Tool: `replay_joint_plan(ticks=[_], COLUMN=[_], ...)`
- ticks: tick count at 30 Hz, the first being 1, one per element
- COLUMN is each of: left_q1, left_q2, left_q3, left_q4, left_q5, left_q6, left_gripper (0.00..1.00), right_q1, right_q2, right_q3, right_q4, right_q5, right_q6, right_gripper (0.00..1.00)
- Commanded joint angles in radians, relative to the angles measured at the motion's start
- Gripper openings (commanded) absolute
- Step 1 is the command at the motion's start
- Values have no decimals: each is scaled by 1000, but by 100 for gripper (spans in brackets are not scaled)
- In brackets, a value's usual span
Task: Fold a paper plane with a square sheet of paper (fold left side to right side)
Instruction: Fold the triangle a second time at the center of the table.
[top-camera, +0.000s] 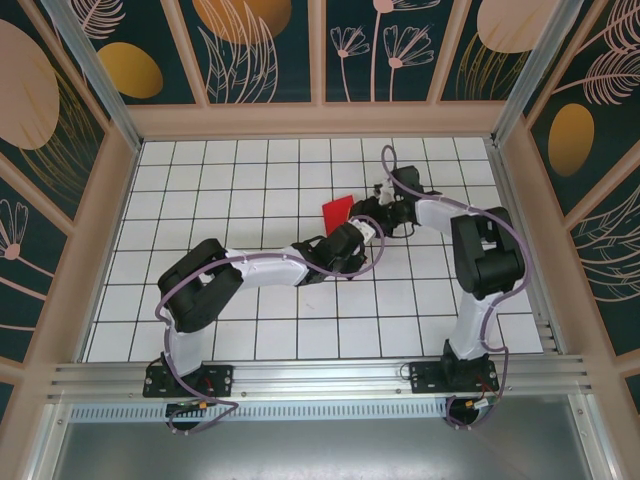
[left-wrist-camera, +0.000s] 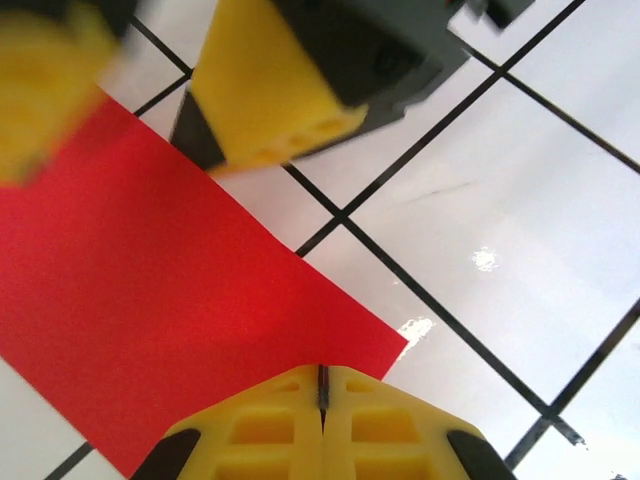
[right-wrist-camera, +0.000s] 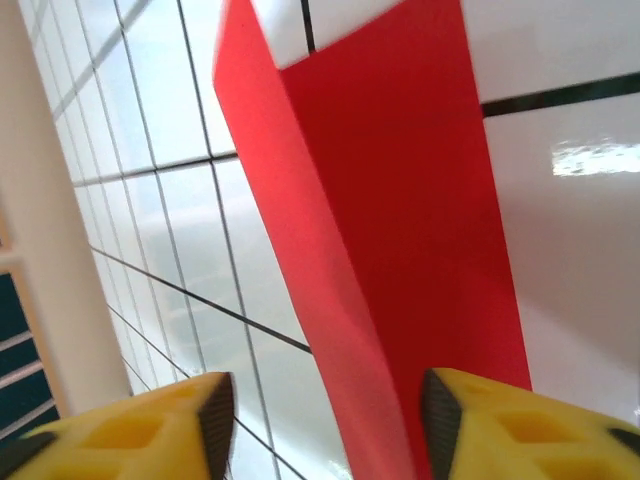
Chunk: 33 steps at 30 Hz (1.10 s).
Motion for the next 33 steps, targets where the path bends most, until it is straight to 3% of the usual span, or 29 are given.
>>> replay_joint_plan(ticks=[1,5,8,18,25,33], left_q1=[23,78,126,221,258,277], left_q2=[-37,-61,-82,-84,-84,-78], left_q3=[-15,-41,-71,-127,-147,-146], left_q4=[26,59,99,180,167,139], left_q5=[74,180,282,479,504,508], left_q6=[-58,-120,-166,-247,-246,-228], left_gripper=[4,2,2,2,4,4], right_q1=[-49,-95,-111,-33,44,62], right_q2=[-121,-189,-229,-218,-128,-70], right_q3=[-41,-118,-185,-337,-307,-281], right_q4=[64,71,76,157,143,80], right_q5=[-3,4,13,9,57,81], right_q6=[3,-10,-27,5,2,-29], right_gripper=[64,67,63,11,7,7])
